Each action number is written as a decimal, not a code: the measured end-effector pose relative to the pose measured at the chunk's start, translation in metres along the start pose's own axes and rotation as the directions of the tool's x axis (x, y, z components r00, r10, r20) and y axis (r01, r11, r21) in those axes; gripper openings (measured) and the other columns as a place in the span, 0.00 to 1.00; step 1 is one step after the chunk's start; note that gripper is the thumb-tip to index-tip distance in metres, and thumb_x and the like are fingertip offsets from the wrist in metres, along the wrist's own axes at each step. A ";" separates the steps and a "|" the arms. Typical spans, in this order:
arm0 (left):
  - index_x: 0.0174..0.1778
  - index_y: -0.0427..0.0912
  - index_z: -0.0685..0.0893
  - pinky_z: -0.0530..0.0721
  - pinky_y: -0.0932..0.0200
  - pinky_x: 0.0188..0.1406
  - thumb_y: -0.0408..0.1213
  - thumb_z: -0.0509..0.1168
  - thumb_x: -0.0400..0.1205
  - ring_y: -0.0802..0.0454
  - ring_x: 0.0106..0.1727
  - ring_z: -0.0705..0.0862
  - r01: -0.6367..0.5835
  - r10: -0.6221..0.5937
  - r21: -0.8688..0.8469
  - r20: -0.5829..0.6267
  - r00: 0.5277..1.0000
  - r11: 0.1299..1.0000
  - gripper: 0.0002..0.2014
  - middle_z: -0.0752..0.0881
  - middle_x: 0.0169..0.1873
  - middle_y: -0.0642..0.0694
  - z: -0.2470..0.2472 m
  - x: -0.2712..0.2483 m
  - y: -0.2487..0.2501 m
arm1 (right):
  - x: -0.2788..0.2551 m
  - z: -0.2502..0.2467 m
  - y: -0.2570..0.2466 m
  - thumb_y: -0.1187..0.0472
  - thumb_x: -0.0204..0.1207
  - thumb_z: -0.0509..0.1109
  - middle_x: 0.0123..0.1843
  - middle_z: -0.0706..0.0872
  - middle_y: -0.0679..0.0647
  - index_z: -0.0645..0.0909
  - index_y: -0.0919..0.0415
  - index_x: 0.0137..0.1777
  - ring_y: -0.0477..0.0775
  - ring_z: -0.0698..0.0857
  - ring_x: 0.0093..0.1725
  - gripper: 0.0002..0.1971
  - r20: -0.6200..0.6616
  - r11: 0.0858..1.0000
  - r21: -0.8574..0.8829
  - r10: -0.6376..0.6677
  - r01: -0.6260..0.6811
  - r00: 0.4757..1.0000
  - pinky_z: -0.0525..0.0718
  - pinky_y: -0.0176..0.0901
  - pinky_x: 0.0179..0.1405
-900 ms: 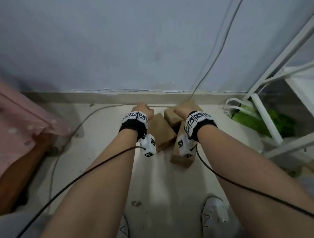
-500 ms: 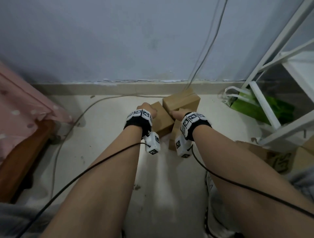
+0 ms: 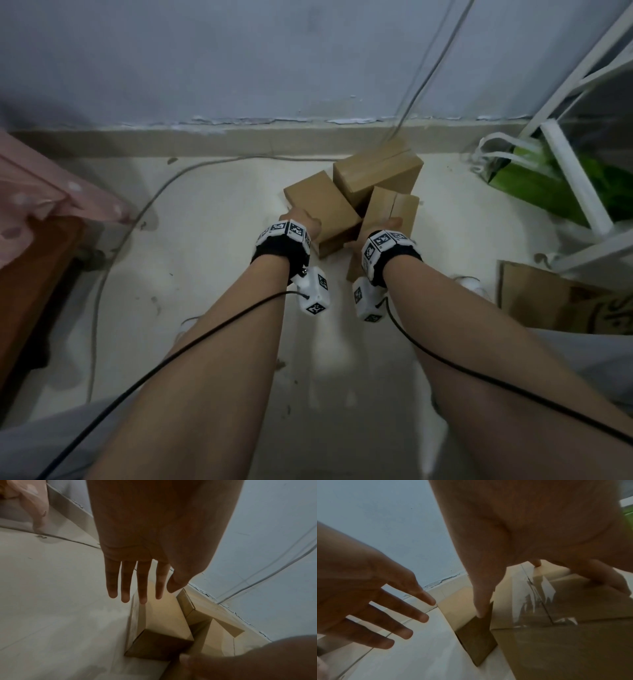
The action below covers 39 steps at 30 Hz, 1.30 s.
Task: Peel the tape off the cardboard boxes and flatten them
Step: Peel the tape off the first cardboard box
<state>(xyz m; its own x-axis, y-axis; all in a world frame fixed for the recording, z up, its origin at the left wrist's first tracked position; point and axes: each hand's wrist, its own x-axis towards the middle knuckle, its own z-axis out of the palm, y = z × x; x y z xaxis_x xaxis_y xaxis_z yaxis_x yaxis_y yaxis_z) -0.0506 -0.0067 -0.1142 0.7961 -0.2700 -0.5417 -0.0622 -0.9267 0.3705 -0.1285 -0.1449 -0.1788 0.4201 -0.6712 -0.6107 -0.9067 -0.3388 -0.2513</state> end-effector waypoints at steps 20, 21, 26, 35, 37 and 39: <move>0.69 0.51 0.81 0.80 0.59 0.49 0.55 0.62 0.84 0.46 0.59 0.82 -0.223 0.232 -0.082 0.126 0.965 0.971 0.20 0.81 0.58 0.48 -0.061 -0.122 0.002 | -0.156 -0.137 -0.027 0.53 0.87 0.57 0.37 0.75 0.48 0.71 0.54 0.36 0.45 0.74 0.37 0.16 0.178 0.949 0.118 -0.309 0.291 0.934 0.74 0.34 0.40; 0.73 0.53 0.79 0.80 0.58 0.53 0.57 0.62 0.84 0.45 0.64 0.81 -0.227 0.234 -0.066 0.129 0.964 0.972 0.23 0.81 0.64 0.47 -0.061 -0.126 0.000 | -0.160 -0.135 -0.026 0.50 0.86 0.58 0.43 0.81 0.51 0.77 0.56 0.43 0.48 0.80 0.43 0.14 0.201 0.956 0.139 -0.283 0.258 0.938 0.78 0.38 0.45; 0.77 0.56 0.75 0.73 0.50 0.75 0.68 0.58 0.80 0.43 0.73 0.77 -0.220 0.211 0.033 0.166 0.963 0.975 0.32 0.77 0.75 0.46 -0.054 -0.126 -0.018 | -0.161 -0.109 -0.020 0.36 0.80 0.58 0.61 0.79 0.54 0.72 0.59 0.60 0.61 0.78 0.64 0.26 0.292 0.980 0.101 -0.192 0.169 0.937 0.73 0.49 0.61; 0.72 0.46 0.82 0.79 0.57 0.57 0.55 0.69 0.80 0.43 0.64 0.83 -0.102 0.113 -0.113 0.098 0.989 0.988 0.27 0.83 0.67 0.43 -0.026 -0.098 -0.056 | -0.149 -0.051 -0.006 0.40 0.87 0.47 0.75 0.74 0.70 0.61 0.66 0.83 0.69 0.78 0.71 0.35 0.392 0.971 0.219 -0.183 0.102 0.902 0.77 0.53 0.69; 0.71 0.48 0.83 0.81 0.55 0.60 0.54 0.72 0.77 0.42 0.64 0.83 -0.071 0.086 -0.169 0.081 0.993 0.983 0.27 0.84 0.67 0.43 -0.016 -0.089 -0.061 | -0.149 -0.046 0.000 0.35 0.83 0.50 0.76 0.72 0.73 0.60 0.60 0.83 0.77 0.78 0.69 0.37 0.469 0.959 0.284 -0.152 0.015 0.870 0.80 0.69 0.67; 0.68 0.50 0.85 0.82 0.52 0.65 0.56 0.74 0.74 0.43 0.63 0.84 -0.047 0.062 -0.191 0.074 0.995 0.981 0.27 0.85 0.66 0.45 -0.006 -0.085 -0.064 | -0.145 -0.039 0.009 0.32 0.81 0.51 0.72 0.75 0.75 0.63 0.57 0.82 0.79 0.82 0.63 0.36 0.508 0.950 0.312 -0.141 -0.029 0.850 0.84 0.71 0.59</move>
<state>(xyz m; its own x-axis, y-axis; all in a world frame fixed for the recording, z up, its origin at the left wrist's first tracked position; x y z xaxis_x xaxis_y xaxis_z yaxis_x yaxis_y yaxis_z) -0.1102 0.0769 -0.0872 0.7442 -0.3454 -0.5718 0.0163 -0.8463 0.5325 -0.1960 -0.0763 -0.0626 0.4652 -0.1875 -0.8651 -0.8852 -0.0961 -0.4552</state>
